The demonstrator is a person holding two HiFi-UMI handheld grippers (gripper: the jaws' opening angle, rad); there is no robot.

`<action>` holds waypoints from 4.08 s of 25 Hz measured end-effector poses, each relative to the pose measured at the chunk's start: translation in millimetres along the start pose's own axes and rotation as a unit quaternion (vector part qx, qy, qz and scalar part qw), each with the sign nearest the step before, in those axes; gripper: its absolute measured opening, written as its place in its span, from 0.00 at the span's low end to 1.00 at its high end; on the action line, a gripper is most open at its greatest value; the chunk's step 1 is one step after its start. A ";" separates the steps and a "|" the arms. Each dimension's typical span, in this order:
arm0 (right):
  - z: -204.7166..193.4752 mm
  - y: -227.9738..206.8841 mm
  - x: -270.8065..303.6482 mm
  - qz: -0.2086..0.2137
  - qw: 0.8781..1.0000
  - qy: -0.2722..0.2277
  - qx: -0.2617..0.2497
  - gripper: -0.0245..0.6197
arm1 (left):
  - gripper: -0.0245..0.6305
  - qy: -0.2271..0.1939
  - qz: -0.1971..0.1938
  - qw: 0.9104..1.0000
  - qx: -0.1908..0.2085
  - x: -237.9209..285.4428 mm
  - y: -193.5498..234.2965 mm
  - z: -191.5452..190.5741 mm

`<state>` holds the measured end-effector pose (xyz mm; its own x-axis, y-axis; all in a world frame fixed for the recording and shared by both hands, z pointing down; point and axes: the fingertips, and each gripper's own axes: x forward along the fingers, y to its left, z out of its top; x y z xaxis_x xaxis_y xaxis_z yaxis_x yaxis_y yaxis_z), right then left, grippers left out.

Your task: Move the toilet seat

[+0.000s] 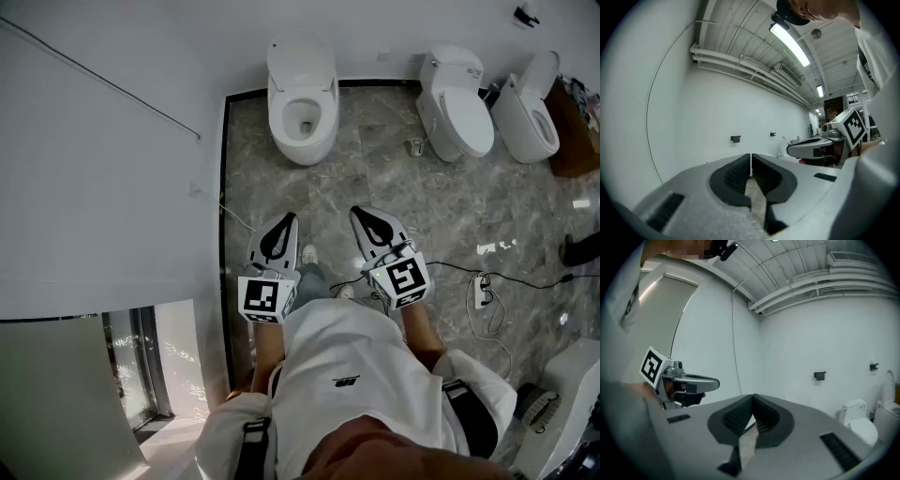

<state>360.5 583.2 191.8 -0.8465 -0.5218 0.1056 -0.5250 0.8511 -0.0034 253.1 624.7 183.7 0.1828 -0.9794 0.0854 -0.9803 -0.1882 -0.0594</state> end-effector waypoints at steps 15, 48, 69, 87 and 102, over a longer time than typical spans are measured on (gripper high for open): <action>10.2 -17.4 74.0 -0.009 1.000 -0.004 0.000 0.09 | 0.09 0.008 -0.007 1.000 0.011 45.7 67.5 0.5; 21.5 -52.0 227.4 -0.066 0.997 0.033 -0.018 0.09 | 0.09 -0.004 -0.064 0.998 -0.007 143.9 203.4 7.3; 17.6 -99.4 285.2 -0.073 0.997 0.037 -0.010 0.09 | 0.09 -0.002 -0.074 0.997 -0.011 209.2 234.7 -3.6; 15.3 -168.5 372.1 -0.042 0.998 0.039 0.021 0.09 | 0.08 0.011 -0.090 0.996 -0.015 312.9 268.5 -20.3; -3.7 -212.1 410.3 0.000 0.996 0.062 0.056 0.09 | 0.08 0.031 -0.073 0.997 -0.002 373.3 279.7 -33.9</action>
<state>124.9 188.9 239.6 -0.8325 -0.5047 0.2283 -0.5377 0.8354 -0.1138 44.6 209.0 232.8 0.3185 -0.9353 0.1543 -0.9440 -0.3278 -0.0385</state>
